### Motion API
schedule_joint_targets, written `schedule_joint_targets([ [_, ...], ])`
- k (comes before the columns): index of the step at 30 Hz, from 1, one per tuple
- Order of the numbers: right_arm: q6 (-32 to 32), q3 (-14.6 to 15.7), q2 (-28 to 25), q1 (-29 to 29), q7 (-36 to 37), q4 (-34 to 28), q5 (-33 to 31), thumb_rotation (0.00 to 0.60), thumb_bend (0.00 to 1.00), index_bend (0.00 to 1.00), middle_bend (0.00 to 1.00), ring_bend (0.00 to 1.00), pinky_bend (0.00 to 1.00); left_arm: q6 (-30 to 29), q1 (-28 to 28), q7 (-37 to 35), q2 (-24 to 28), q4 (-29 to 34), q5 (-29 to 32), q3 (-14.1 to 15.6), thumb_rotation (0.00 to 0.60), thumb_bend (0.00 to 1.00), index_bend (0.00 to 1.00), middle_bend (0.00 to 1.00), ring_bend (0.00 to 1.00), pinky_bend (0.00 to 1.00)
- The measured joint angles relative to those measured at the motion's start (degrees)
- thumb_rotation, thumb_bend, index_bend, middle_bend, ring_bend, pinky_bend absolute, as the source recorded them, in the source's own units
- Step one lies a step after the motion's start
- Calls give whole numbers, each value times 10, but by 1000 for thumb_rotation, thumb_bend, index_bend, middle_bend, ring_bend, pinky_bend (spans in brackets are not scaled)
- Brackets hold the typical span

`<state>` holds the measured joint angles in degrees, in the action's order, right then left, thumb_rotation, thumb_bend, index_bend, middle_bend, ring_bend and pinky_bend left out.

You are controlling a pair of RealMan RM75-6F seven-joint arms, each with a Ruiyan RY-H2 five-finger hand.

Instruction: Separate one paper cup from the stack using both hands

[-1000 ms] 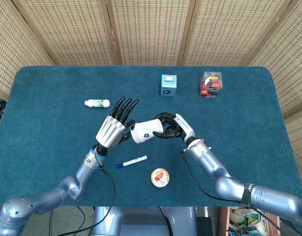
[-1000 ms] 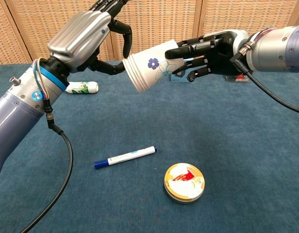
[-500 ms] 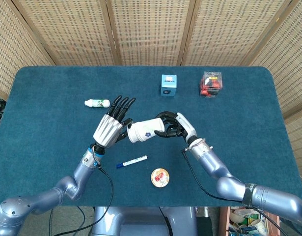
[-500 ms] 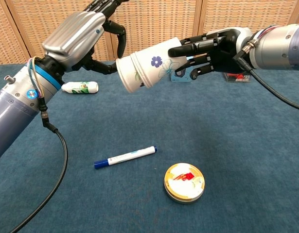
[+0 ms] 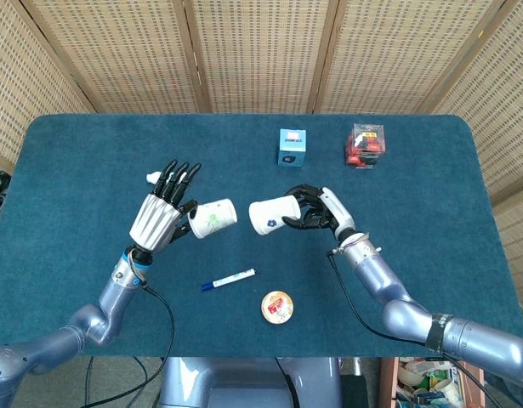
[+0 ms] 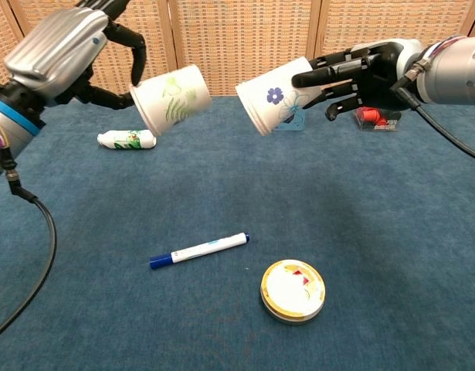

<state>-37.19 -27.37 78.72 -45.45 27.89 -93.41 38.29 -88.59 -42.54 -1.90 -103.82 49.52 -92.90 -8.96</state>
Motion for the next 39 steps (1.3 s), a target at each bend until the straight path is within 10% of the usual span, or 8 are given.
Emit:
schedule_joint_targets([
  [26, -91, 95, 6, 36, -128, 98, 151, 600, 636, 530, 590, 464, 697, 113, 46, 11, 218, -61, -73, 136, 600, 927, 694, 0, 0, 0],
  [29, -116, 110, 13, 39, -157, 118, 184, 600, 637, 530, 581, 464, 695, 125, 46, 16, 213, -72, -75, 140, 600, 900, 558, 0, 0, 0],
  [33, -148, 131, 19, 44, -203, 138, 225, 600, 466, 374, 392, 375, 539, 131, 45, 30, 206, -79, -74, 140, 600, 569, 109, 0, 0, 0],
  [39, -173, 159, 12, 51, -281, 139, 262, 600, 124, 91, 7, 42, 285, 124, 45, 27, 210, -64, -62, 127, 600, 355, 0, 0, 0, 0],
])
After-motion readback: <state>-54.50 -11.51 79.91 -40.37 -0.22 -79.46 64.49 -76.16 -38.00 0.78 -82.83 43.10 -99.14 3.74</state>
